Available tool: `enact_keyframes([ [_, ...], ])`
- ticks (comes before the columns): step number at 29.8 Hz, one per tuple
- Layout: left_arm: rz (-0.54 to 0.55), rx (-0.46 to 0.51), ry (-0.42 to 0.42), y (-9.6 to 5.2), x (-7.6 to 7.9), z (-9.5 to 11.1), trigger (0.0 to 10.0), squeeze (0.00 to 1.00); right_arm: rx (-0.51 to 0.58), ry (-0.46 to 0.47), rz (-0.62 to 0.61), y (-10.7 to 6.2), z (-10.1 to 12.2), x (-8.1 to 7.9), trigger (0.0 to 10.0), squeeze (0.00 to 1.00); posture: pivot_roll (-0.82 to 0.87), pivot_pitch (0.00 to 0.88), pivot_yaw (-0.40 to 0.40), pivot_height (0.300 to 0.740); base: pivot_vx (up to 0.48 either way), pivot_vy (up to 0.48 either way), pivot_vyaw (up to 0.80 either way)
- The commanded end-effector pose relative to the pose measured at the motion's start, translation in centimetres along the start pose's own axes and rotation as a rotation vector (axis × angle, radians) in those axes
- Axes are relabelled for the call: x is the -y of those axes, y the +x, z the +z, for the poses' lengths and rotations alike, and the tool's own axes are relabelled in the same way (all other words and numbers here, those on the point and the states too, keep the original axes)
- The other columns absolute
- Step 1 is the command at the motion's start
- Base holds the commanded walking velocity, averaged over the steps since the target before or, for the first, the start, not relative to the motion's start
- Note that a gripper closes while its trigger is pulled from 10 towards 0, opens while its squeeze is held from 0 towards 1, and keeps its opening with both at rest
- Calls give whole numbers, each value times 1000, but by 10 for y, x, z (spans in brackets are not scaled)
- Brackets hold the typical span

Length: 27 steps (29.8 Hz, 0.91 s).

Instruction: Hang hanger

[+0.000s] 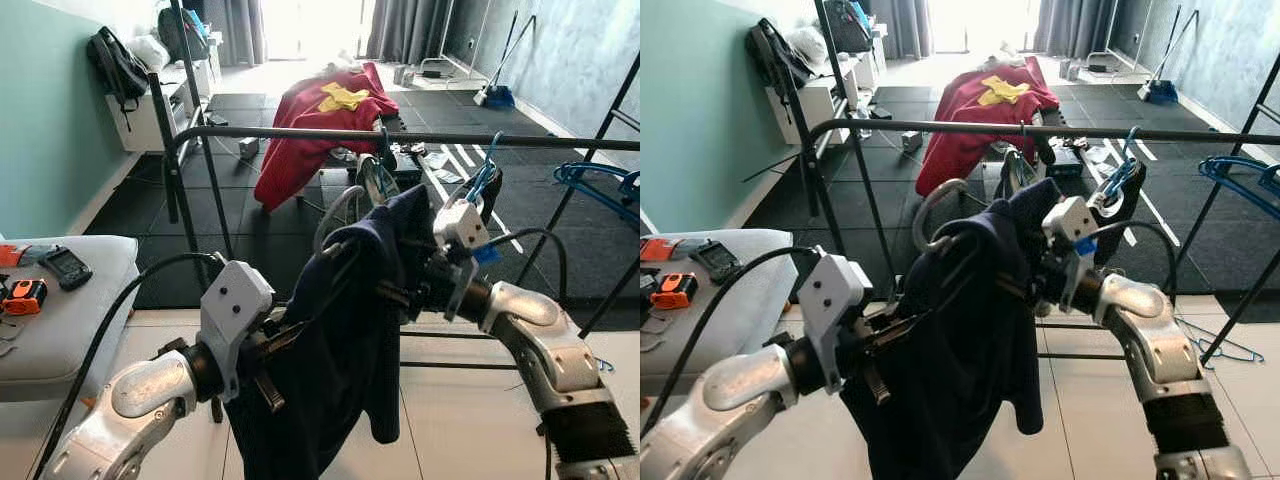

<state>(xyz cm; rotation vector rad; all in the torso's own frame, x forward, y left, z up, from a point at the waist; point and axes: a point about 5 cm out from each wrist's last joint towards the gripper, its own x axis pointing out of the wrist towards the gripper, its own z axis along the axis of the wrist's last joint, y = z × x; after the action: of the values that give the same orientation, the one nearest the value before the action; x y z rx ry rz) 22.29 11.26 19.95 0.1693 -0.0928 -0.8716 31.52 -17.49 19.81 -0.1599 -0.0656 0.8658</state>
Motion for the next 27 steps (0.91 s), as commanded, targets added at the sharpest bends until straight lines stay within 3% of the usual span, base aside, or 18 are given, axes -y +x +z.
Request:
enact_keyframes([
  [1,-40,112,35,2,7,23,10000,0,-21,10,-26,0,-5,2,5098,0,-41,0,4,740,0,0,0],
  [2,-54,130,27,2,9,26,10000,0,-15,11,-42,0,-5,3,0,0,-40,0,2,740,0,0,0],
  [10,-60,125,19,2,10,25,10000,0,33,17,-102,4,0,10,0,0,-43,0,0,740,0,0,0],
  [18,-20,73,50,-3,2,19,10000,0,35,4,-147,1,2,17,0,0,-44,0,-2,740,0,0,0],
  [19,-8,-16,119,-11,-5,8,10000,0,36,-9,-178,-2,4,23,0,0,-48,0,-3,740,0,0,0],
  [20,-8,-16,119,-11,-5,8,10000,0,36,-9,-178,-2,4,23,0,0,-48,0,-3,740,0,0,0],
  [22,-4,-222,266,-36,-20,-13,10000,0,31,-41,-243,-12,11,38,0,0,-46,0,-5,740,0,0,0],
  [27,-5,-343,347,-56,-32,-21,10000,0,26,-66,-291,-20,16,49,0,0,-44,0,-6,740,0,0,0],
])
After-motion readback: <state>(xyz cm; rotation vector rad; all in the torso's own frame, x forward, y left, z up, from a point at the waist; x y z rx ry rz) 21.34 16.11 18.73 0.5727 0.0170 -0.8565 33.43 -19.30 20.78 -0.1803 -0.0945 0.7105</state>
